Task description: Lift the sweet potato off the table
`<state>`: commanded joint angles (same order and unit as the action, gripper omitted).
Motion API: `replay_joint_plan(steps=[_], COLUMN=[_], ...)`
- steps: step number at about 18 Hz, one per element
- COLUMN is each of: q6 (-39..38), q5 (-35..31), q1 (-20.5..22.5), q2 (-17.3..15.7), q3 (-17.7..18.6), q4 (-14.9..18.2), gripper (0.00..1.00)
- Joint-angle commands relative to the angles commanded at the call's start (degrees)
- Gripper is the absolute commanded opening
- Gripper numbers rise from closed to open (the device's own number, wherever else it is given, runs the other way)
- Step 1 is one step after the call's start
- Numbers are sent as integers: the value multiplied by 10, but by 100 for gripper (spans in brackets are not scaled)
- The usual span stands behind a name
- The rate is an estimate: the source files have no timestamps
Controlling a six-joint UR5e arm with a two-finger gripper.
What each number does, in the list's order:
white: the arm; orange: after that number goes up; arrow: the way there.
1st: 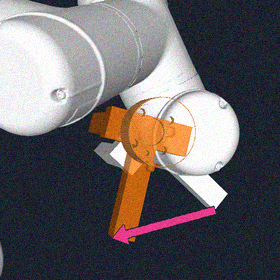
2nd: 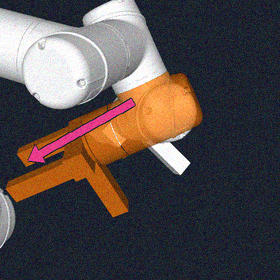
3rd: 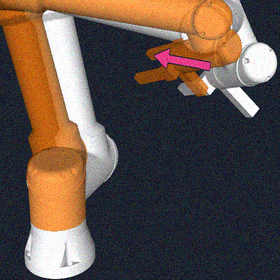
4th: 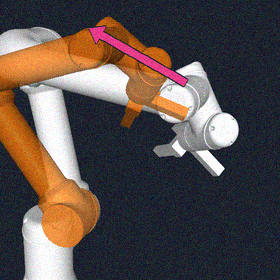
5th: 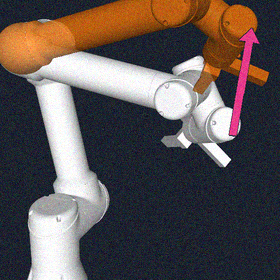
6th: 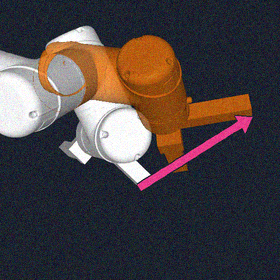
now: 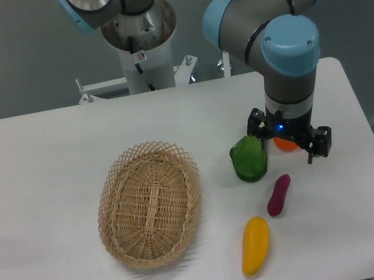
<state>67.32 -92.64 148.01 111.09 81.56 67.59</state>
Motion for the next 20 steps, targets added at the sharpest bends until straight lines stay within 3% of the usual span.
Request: replay_joint_plan(steps=[12,20], q6=[-12,-60], q5=[0,-2], q1=[-3,-22], q2=[18,79], q3=[4,21], q4=[-2,-82], gripper=[100,100])
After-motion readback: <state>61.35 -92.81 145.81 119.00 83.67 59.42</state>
